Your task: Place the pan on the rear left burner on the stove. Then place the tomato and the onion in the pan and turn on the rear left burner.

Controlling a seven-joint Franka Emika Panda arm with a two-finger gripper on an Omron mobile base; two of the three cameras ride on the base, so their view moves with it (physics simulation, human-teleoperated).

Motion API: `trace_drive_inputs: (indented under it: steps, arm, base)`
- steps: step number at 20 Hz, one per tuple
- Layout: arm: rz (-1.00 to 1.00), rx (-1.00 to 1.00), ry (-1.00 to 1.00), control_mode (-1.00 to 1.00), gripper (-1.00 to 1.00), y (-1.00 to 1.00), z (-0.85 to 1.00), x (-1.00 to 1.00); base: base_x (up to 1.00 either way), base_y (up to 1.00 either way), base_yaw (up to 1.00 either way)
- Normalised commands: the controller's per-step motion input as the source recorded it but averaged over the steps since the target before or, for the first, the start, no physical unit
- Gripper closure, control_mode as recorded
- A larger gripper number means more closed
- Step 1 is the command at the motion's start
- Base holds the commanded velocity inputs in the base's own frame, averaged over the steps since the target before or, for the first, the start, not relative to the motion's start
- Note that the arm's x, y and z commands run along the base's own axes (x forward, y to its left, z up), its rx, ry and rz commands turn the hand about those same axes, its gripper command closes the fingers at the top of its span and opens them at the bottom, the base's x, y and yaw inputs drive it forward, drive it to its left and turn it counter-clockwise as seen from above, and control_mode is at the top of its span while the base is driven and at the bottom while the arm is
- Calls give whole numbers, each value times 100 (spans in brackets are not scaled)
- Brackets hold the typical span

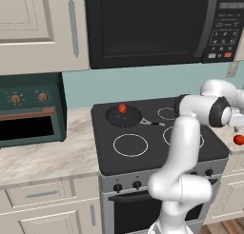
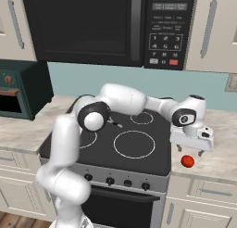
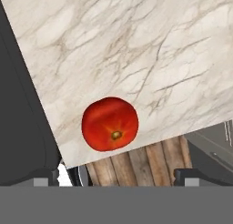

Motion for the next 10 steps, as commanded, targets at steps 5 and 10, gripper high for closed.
trace_drive_inputs:
  steps: [5,10]
  arm:
    - [0,8,6,-100,-100,-15,-13,15]
    - [0,8,6,-100,-100,-3,-15,13]
  base:
    - [0,0,0]
    - [0,0,0]
